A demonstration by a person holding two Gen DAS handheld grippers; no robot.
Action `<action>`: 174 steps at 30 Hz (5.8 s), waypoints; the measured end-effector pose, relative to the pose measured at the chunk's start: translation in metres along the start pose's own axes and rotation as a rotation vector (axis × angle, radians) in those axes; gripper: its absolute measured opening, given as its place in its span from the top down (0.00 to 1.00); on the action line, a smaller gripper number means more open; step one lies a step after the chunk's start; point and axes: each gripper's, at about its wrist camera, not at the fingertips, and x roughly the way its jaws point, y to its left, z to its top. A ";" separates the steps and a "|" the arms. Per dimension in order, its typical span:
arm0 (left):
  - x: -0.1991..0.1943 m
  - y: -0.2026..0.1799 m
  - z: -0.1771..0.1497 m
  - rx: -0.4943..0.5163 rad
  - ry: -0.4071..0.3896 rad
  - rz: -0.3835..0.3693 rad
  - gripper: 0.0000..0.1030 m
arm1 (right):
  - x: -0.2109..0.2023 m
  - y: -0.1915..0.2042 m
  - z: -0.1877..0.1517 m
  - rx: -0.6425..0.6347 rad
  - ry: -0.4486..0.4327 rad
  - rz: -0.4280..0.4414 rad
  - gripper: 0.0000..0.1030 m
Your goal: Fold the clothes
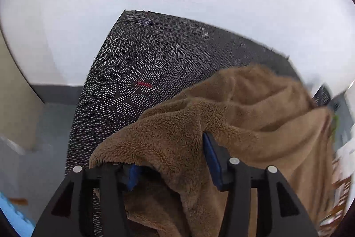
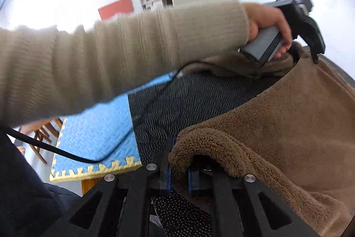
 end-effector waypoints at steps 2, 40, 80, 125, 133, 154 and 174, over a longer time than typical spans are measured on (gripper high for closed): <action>0.001 -0.005 -0.007 0.056 0.002 0.040 0.46 | 0.004 0.000 -0.003 0.008 0.021 0.002 0.90; -0.062 -0.085 -0.171 0.239 0.027 -0.064 0.22 | -0.211 -0.065 -0.156 0.374 -0.279 -0.572 0.21; -0.114 -0.081 -0.224 0.177 -0.027 0.029 0.21 | -0.338 -0.126 -0.277 0.743 -0.101 -1.304 0.21; -0.156 -0.111 -0.307 0.443 -0.141 0.024 0.19 | -0.278 -0.112 -0.166 0.462 -0.253 -1.120 0.87; -0.148 -0.084 -0.294 0.182 -0.189 0.070 0.57 | -0.274 -0.110 -0.164 0.449 -0.239 -1.172 0.87; -0.173 -0.100 -0.295 0.451 -0.035 0.135 0.58 | -0.252 -0.058 -0.206 0.390 0.233 -1.190 0.87; -0.176 -0.043 -0.294 0.541 0.065 -0.172 0.19 | -0.282 -0.063 -0.224 0.416 0.251 -0.985 0.21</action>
